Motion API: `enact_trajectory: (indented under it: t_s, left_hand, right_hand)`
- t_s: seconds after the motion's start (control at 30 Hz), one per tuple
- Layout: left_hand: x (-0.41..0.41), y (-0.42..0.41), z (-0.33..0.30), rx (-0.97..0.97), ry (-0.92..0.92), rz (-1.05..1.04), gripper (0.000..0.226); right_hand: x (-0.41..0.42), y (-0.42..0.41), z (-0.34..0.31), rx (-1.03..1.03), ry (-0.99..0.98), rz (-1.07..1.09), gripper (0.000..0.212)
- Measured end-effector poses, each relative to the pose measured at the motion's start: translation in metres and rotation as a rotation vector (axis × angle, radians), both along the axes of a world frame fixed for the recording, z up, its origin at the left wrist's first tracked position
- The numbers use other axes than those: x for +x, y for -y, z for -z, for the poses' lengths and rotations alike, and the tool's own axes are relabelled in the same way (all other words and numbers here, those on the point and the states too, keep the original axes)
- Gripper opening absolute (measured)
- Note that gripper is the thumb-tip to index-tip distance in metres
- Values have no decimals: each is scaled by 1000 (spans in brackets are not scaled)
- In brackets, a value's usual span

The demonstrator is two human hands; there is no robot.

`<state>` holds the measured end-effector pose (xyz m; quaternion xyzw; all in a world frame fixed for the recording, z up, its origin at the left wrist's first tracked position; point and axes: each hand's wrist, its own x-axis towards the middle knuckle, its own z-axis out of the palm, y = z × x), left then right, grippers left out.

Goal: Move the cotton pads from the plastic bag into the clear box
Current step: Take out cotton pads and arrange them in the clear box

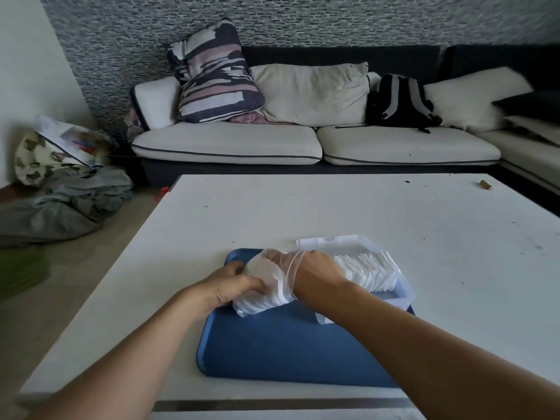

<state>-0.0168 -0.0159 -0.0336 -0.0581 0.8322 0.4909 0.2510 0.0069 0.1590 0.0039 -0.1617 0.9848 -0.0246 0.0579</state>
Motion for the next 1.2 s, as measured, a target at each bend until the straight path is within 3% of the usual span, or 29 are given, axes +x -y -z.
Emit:
enact_trajectory:
  t_s: [0.07,0.13,0.23,0.3,0.43,0.57,0.67,0.77,0.83,0.9,1.03,1.2]
  left_hand:
    - [1,-5,1,69,33,-51,94]
    - [4,-11,-1,12,-31,-80,92]
    - [4,-17,-6,-53,-186,-135,59]
    - [2,-20,-9,-75,-253,-129,54]
    - [1,-19,-12,-148,-326,-81,79]
    - [0,-14,-14,-109,-369,-77,90]
    - [2,-12,-18,-79,-390,-81,93]
    - [2,-10,-20,-61,-425,-97,88]
    - [0,-9,-22,-33,-439,-129,84]
    - [-2,-8,-22,-9,-437,-169,76]
    - [-6,-5,-20,4,-430,-243,60]
    - [-13,3,-9,-133,-374,-235,68]
  right_hand:
    - [-1,-6,-1,-37,-7,-40,56]
    - [-2,-9,1,-47,-12,-77,66]
    - [-2,-9,-2,-123,52,-26,84]
    - [-1,-10,-5,-185,30,34,77]
    - [2,-9,-12,-102,-82,47,69]
    - [18,-12,-50,-133,117,1,55]
    - [14,-17,-38,-116,28,21,22]
    - [-3,-26,-4,-158,-115,77,24]
    - [-5,-30,1,-160,-192,27,13]
    - [-2,-33,-1,-226,-285,-54,26]
    - [0,-32,1,-338,-503,-113,22]
    - [2,-41,-4,-512,-456,-204,28]
